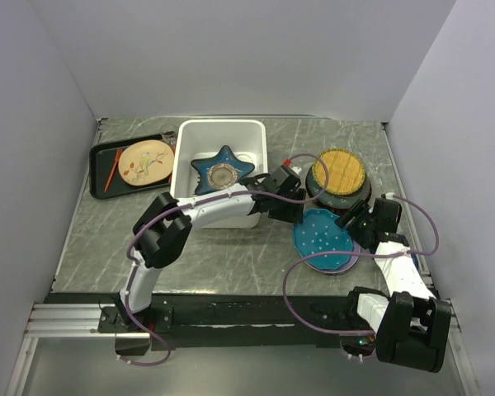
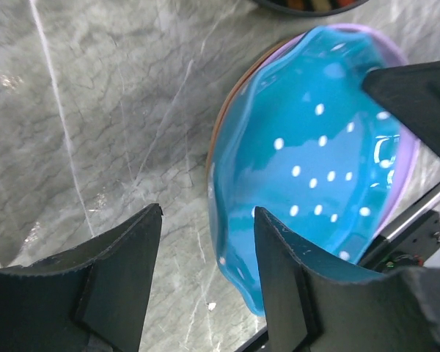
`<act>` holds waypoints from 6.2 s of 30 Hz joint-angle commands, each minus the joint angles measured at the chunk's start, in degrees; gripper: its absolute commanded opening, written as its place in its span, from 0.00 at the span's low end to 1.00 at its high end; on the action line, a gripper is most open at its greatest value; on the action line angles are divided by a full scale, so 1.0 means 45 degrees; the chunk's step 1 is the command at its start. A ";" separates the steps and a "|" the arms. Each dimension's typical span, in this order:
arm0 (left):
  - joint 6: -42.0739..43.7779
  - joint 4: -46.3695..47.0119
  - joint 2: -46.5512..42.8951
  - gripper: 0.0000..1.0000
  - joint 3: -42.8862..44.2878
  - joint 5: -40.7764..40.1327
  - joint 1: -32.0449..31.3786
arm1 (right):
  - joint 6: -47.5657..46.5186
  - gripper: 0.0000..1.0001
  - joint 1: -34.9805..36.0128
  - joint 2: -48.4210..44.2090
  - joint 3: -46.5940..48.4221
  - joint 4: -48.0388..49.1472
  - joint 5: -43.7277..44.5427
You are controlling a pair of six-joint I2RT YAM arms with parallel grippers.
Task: Place the plates into the plastic bin on the countertop
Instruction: Pick up the plate from the corner of the board, then place the plate in the plastic bin.
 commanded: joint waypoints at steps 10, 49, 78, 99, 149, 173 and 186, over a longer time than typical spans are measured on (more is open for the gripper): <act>0.0081 0.0276 0.0464 0.50 0.0714 0.0988 0.0002 | 0.0073 0.76 0.0144 -0.0432 -0.0066 0.0480 -0.0466; 0.0100 0.0198 -0.0473 0.04 0.0441 0.0872 -0.0018 | 0.0151 0.82 0.0105 -0.2249 -0.0144 0.0265 -0.1540; 0.0217 -0.0076 -0.1860 0.01 0.1261 0.0540 -0.0018 | 0.0033 0.89 0.0105 -0.3186 0.0735 -0.0321 -0.1833; 0.0198 -0.0134 -0.2368 0.01 0.1788 0.0403 0.0001 | 0.0014 0.89 0.0105 -0.3967 0.0930 -0.0828 -0.2126; 0.1213 -0.1580 -0.5259 0.01 0.1749 -0.0925 0.2814 | 0.0151 0.90 0.0105 -0.4613 0.0872 -0.0946 -0.2829; 0.0979 -0.0994 -0.6723 0.01 0.0383 -0.0339 0.4786 | 0.0112 0.91 0.0105 -0.4241 0.0540 -0.0341 -0.3376; 0.0804 -0.0506 -0.7524 0.01 -0.0535 -0.0085 0.6308 | 0.0112 0.91 0.0105 -0.4027 0.0520 -0.0223 -0.3493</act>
